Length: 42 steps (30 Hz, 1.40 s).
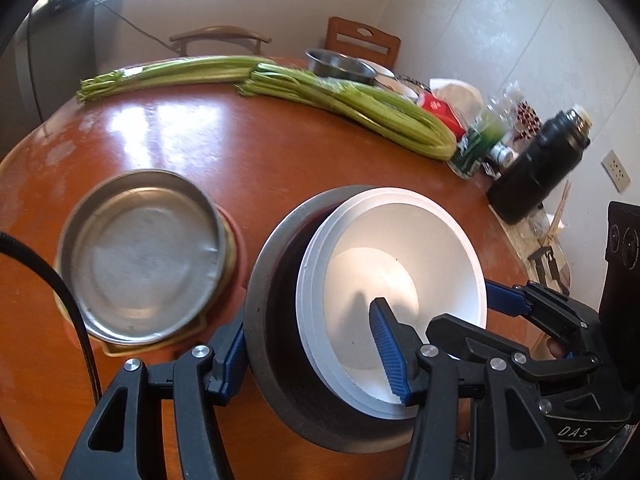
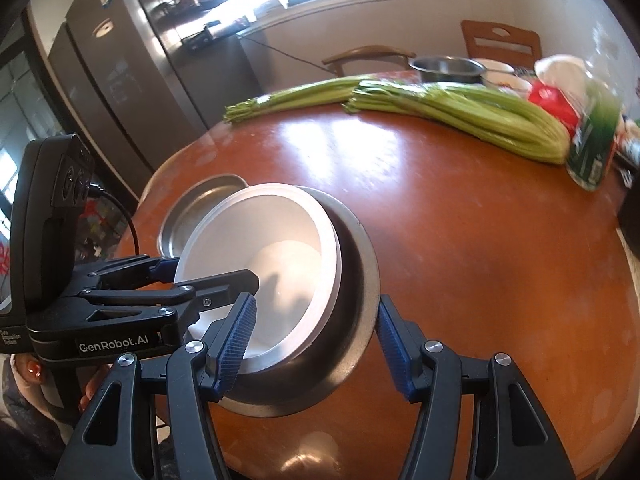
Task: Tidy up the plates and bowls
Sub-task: 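Carry the steel bowl with nested white bowls toward the silver pan stack, then lower the steel bowl onto the silver pan and open the left gripper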
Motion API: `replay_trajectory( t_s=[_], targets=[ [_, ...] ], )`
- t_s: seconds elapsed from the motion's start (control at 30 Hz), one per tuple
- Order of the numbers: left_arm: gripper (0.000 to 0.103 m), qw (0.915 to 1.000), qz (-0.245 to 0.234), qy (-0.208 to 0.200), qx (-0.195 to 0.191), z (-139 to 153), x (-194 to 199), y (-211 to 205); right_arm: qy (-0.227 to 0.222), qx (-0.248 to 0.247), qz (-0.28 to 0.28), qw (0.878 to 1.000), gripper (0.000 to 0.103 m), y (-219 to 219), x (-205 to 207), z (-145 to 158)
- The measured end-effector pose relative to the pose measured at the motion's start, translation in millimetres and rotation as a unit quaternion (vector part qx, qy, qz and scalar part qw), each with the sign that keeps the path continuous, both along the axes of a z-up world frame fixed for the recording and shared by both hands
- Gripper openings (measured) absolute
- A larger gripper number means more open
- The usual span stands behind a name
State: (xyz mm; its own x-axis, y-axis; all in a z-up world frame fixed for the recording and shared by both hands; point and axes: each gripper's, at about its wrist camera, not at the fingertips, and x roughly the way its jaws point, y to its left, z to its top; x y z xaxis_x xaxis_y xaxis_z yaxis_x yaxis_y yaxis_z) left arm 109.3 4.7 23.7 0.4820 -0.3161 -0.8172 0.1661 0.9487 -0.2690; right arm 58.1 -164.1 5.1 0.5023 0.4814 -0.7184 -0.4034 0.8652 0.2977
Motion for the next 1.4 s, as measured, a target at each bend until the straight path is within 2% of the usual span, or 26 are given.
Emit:
replay_trajectory(
  t_s=[0.5,1.4],
  targets=[
    [0.056,0.9987,0.046,-0.017,0.013,25,12,67,-0.016,-0.008,0.053,0.998,0.063,71,29,24],
    [0.056,0.9959,0.086,-0.030,0.002,39,38,137,-0.043,-0.030,0.098,0.994,0.063,146,61,52]
  ],
)
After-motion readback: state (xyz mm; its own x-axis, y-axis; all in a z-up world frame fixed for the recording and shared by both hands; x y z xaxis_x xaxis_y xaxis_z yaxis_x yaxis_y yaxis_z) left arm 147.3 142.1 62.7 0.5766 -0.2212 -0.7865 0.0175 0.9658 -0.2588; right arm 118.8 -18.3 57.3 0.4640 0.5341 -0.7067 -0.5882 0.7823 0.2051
